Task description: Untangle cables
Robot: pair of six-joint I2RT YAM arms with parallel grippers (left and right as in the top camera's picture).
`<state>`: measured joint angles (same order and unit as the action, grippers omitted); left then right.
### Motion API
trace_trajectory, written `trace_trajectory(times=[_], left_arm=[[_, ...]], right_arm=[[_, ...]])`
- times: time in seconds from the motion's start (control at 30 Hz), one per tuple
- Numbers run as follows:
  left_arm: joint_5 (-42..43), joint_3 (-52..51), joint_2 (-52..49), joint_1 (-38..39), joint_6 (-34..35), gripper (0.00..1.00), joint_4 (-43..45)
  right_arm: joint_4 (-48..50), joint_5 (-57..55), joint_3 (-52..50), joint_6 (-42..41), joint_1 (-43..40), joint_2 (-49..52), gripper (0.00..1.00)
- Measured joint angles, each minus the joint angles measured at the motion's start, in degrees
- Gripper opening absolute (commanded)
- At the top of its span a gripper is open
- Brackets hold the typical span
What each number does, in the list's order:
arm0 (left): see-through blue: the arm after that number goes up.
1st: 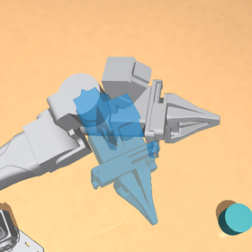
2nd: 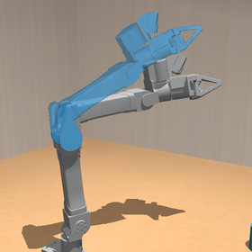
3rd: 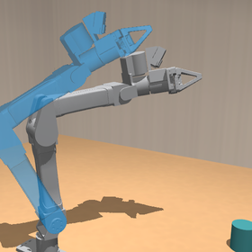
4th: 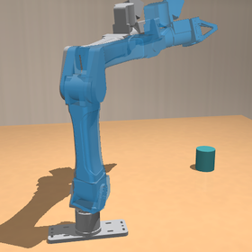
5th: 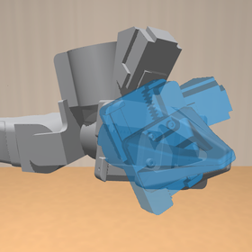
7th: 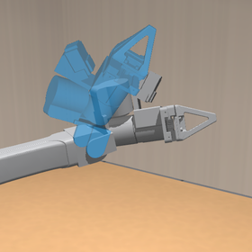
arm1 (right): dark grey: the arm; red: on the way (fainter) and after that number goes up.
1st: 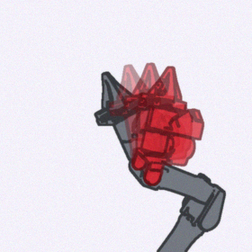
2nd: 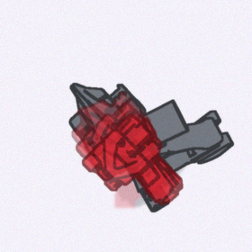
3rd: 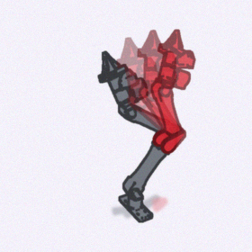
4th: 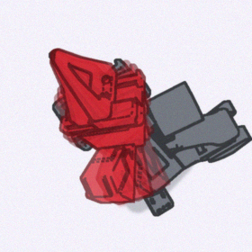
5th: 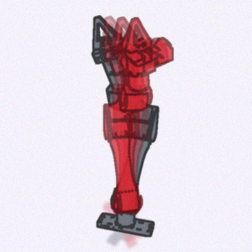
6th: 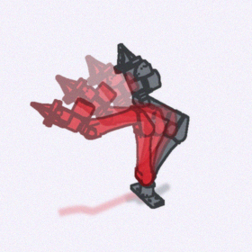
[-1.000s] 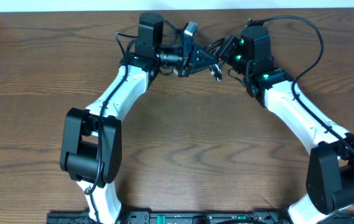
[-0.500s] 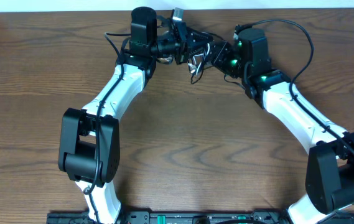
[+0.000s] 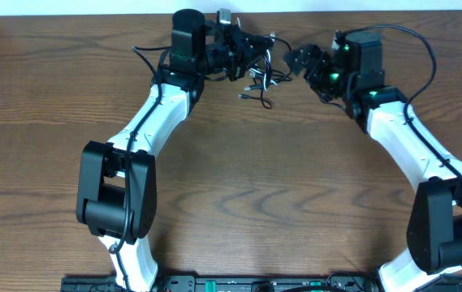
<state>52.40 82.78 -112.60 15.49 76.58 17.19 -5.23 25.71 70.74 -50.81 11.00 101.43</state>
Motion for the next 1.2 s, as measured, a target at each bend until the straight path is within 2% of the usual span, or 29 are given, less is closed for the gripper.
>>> trace_trajectory(times=[0.13, 0.27, 0.37, 0.47, 0.67, 0.9, 1.07, 1.2], left_arm=[[-7.08, 0.52, 0.00, 0.00, -1.33, 0.07, -9.14], [-18.67, 0.66, 0.00, 0.04, -3.56, 0.08, -22.43], [-25.66, 0.66, 0.00, 0.04, -4.28, 0.07, -28.79], [-29.44, 0.66, 0.00, 0.04, -3.04, 0.08, -31.67], [-31.85, 0.66, 0.00, 0.04, 3.21, 0.07, -32.57], [-36.89, 0.76, 0.00, 0.07, 7.93, 0.08, -38.93], [-45.88, 0.81, 0.00, 1.22, 9.99, 0.07, -47.32], [-54.45, 0.81, 0.00, 3.72, 11.98, 0.07, -49.59]], right_arm=[[-4.26, 0.39, -0.02, 4.15, -0.85, 0.00, 0.89], [-5.75, 3.89, -0.02, 10.36, -0.50, 0.00, 0.87], [-6.34, 6.69, -0.02, 14.82, 0.46, 0.00, 0.87], [-7.56, 8.24, -0.04, 17.81, 2.19, 0.00, 0.87], [-8.70, 8.98, -0.04, 20.48, 5.62, 0.00, 0.81], [-11.04, 3.58, -0.04, 20.00, 7.41, 0.00, 0.76], [-11.28, -0.13, -0.04, 19.34, 8.41, 0.26, 0.75], [-11.17, -1.62, -0.04, 18.10, 9.99, 1.27, 0.76]])
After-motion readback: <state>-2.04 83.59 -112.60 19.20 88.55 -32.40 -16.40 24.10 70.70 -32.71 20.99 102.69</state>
